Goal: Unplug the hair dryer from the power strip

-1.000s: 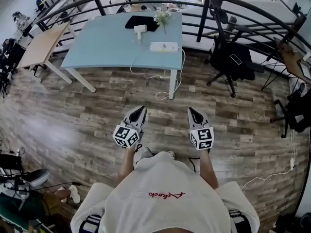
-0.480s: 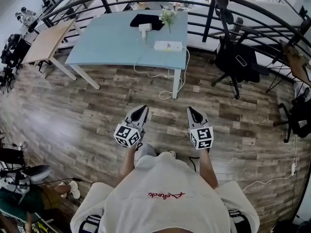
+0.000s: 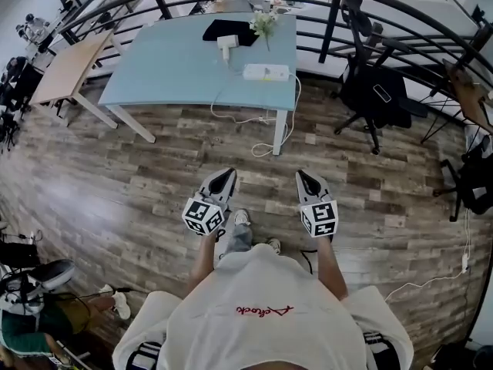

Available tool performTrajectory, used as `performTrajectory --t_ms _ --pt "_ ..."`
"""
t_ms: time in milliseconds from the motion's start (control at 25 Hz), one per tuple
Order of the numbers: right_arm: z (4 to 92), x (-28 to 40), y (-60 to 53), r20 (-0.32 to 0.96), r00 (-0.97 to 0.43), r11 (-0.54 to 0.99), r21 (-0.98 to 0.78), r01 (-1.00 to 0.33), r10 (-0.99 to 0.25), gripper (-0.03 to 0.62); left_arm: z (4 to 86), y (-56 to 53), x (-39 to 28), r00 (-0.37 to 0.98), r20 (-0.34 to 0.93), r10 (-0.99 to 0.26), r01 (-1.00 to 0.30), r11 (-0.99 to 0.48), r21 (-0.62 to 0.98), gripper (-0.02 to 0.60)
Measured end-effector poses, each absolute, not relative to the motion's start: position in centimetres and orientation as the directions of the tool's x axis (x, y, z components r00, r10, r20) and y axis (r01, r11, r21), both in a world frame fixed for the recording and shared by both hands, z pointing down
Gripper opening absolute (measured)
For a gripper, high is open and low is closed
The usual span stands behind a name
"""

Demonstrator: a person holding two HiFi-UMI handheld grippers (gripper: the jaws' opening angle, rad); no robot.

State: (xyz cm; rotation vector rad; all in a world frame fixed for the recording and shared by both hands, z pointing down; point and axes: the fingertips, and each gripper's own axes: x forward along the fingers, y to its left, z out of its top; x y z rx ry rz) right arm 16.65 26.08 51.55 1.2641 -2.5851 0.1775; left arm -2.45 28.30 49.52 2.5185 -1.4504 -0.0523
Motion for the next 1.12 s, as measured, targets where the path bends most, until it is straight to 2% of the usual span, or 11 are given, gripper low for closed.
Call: performTrajectory --t_ms 760,1120 --pt "50.4 4.9 15.0 0.283 -0.538 0.573 0.055 -0.818 -0.794 0.018 49.7 16.5 -11.0 0.616 0.034 -0.787 -0.766 -0.588 0.261 0.009" --pt "50.8 2.8 12.9 0.299 -0.47 0.511 0.073 -0.857 -0.831 0.017 50.1 12.8 -13.6 0.667 0.016 -0.745 -0.72 -0.639 0.27 0.009"
